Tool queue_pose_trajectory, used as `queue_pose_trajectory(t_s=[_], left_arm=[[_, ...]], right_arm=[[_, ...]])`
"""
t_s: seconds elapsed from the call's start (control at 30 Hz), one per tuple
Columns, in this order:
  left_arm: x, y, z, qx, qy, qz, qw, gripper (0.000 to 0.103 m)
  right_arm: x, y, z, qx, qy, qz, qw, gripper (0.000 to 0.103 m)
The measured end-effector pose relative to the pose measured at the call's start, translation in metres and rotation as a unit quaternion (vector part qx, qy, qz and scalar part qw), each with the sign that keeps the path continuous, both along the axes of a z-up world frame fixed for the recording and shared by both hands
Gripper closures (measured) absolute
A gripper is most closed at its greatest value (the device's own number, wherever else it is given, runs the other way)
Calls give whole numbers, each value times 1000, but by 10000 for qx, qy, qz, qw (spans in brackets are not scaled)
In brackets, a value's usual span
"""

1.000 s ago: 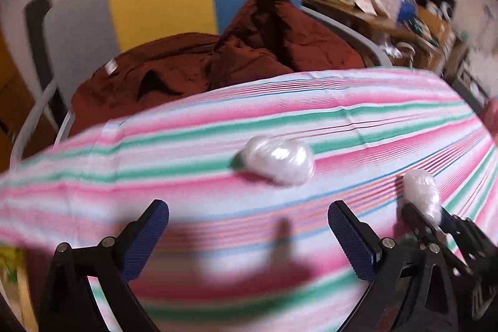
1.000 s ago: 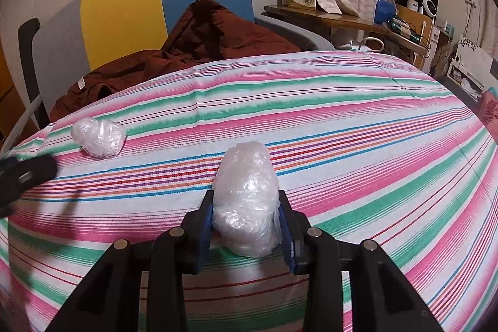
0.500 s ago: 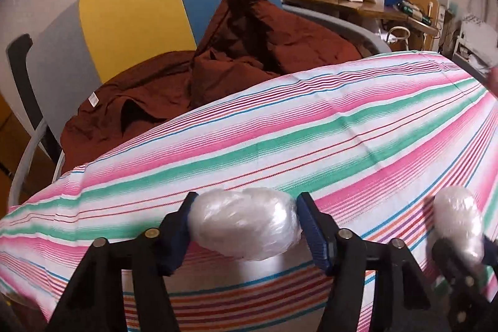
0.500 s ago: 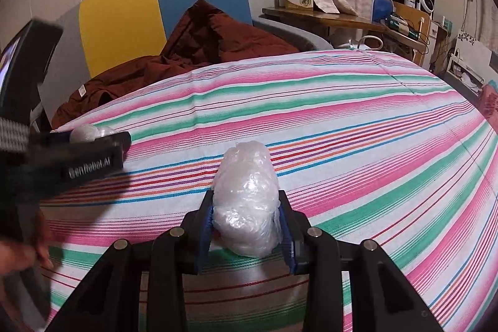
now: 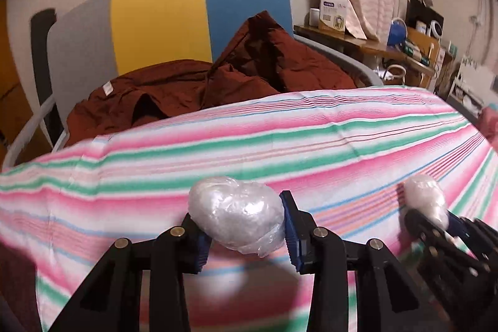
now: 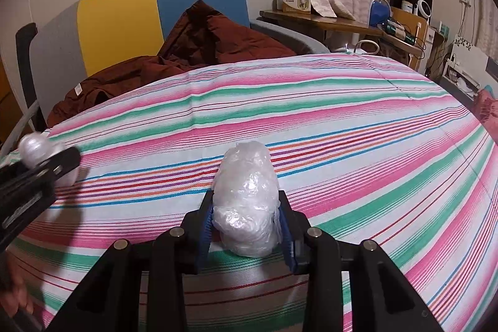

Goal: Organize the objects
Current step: 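Carry the plastic bundle over the tray with the left tool while the right holds its bundle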

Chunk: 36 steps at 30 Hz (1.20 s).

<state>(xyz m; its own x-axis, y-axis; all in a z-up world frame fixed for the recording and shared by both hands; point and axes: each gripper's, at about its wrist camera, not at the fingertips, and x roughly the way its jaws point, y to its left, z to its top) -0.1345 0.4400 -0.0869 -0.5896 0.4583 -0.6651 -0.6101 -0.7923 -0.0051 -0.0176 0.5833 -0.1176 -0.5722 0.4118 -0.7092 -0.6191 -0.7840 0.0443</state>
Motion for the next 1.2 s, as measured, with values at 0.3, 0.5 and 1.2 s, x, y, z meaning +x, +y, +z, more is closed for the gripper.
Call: queue_pose_trajectory(t_s=[0.3, 0.5, 1.2], left_arm=[[45, -45, 17, 313, 72, -156, 9994, 63], [71, -87, 37, 767, -194, -152, 9968, 63], [122, -264, 64, 1210, -335, 692, 9897, 63]], right_arm=[[2, -11, 6, 391, -18, -52, 9992, 67], [-3, -23, 10, 720, -111, 61, 9973, 67], [7, -56, 33, 1350, 570, 601, 9874, 67]])
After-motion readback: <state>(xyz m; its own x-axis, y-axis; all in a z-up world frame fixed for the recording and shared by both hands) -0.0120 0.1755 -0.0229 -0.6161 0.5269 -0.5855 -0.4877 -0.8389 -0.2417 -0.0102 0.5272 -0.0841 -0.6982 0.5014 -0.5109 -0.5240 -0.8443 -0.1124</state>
